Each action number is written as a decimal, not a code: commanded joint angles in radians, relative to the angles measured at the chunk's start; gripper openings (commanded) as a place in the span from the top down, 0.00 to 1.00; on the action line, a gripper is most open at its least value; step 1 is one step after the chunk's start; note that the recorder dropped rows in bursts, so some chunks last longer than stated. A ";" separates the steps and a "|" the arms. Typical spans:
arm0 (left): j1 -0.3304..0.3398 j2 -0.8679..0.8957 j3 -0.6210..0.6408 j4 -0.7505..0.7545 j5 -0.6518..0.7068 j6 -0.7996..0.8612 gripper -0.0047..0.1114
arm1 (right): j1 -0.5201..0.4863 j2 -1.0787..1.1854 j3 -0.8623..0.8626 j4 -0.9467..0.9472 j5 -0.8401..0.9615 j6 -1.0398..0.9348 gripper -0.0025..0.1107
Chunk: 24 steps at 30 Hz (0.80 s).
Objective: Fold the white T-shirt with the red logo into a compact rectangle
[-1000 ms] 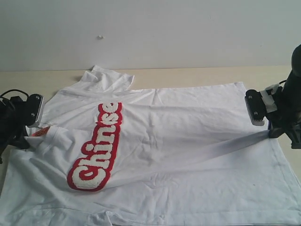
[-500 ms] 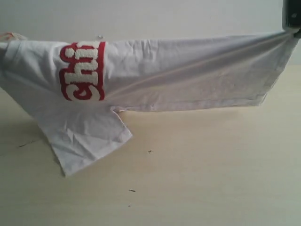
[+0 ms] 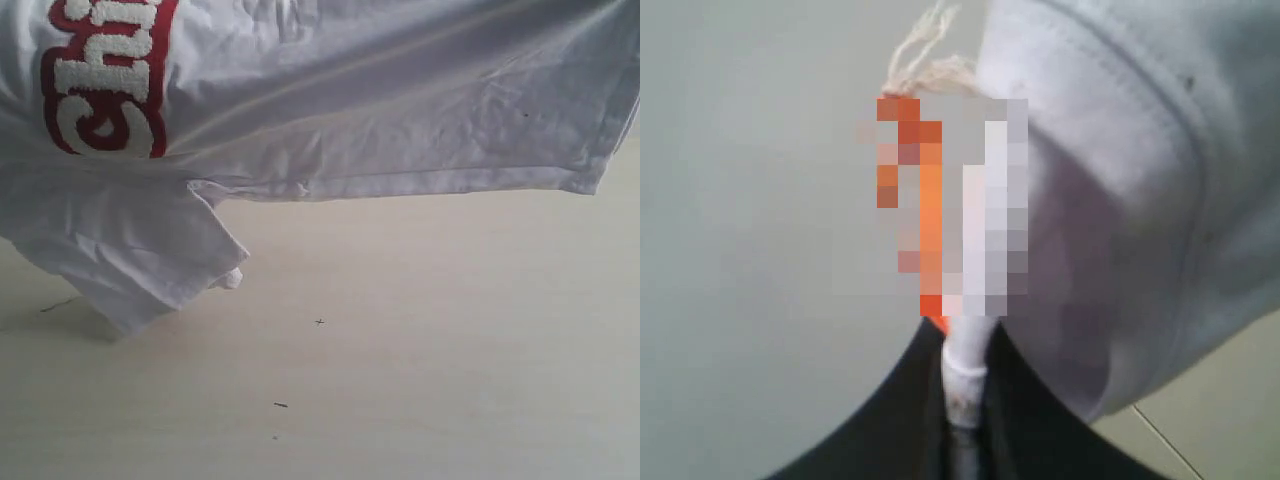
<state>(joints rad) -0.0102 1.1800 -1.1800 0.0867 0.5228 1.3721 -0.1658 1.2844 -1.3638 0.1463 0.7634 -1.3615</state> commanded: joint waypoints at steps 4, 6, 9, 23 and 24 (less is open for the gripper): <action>0.002 -0.100 -0.005 0.021 0.007 -0.117 0.96 | -0.003 -0.074 -0.011 0.070 -0.003 0.056 0.98; 0.002 -0.119 -0.005 0.021 0.046 -0.141 0.96 | -0.003 -0.084 -0.011 0.093 0.031 0.054 0.98; 0.002 -0.131 -0.005 0.021 0.143 -0.143 0.96 | -0.003 -0.084 -0.011 0.115 0.131 0.054 0.98; -0.002 -0.171 -0.041 0.032 0.239 -0.285 0.96 | -0.003 -0.128 -0.030 0.277 0.236 0.100 0.98; -0.002 -0.155 -0.043 0.024 0.253 -0.287 0.96 | -0.003 -0.113 -0.030 0.270 0.243 0.128 0.98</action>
<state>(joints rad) -0.0102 1.0026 -1.2070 0.1129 0.7606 1.1154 -0.1658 1.1554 -1.3850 0.4034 1.0029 -1.2824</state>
